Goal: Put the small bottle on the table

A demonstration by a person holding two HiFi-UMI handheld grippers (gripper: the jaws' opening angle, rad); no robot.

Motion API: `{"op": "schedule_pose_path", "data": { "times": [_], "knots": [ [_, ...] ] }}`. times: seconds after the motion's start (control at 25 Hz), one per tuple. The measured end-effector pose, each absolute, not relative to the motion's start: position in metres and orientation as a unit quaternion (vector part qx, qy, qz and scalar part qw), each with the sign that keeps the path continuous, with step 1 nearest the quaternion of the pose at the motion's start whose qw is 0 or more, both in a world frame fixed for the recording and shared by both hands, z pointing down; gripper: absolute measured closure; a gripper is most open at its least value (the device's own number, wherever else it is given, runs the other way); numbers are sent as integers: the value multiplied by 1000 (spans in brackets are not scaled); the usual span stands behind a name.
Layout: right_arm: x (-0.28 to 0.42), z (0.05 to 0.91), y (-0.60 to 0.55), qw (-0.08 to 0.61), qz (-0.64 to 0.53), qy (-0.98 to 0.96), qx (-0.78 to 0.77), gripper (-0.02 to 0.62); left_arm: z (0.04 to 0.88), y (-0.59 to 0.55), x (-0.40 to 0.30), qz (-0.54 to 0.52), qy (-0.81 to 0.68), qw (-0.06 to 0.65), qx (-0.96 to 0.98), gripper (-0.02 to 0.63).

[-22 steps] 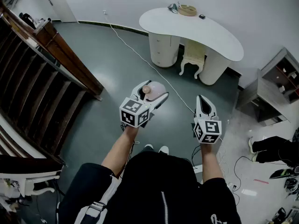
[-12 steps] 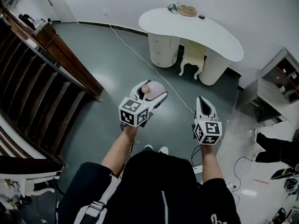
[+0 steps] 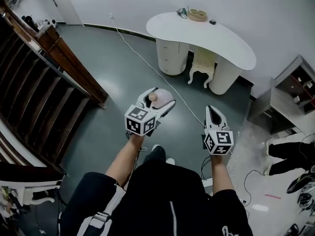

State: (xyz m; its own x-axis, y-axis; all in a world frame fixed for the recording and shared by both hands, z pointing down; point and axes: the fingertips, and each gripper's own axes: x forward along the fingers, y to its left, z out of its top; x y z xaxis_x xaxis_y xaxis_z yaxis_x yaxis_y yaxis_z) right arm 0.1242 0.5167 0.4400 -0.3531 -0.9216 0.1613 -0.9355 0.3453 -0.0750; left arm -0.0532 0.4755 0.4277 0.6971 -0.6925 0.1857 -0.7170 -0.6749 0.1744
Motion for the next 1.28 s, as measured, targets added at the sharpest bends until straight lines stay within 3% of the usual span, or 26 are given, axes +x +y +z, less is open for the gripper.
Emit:
{"op": "schedule_pose_path", "data": {
  "times": [0.4, 1.28],
  "knots": [
    [107, 449, 455, 53, 78, -819, 566, 593, 436, 412, -70, 46, -385, 122, 914, 209],
    [70, 455, 156, 58, 86, -801, 590, 592, 444, 100, -98, 67, -350, 120, 927, 209]
  ]
}}
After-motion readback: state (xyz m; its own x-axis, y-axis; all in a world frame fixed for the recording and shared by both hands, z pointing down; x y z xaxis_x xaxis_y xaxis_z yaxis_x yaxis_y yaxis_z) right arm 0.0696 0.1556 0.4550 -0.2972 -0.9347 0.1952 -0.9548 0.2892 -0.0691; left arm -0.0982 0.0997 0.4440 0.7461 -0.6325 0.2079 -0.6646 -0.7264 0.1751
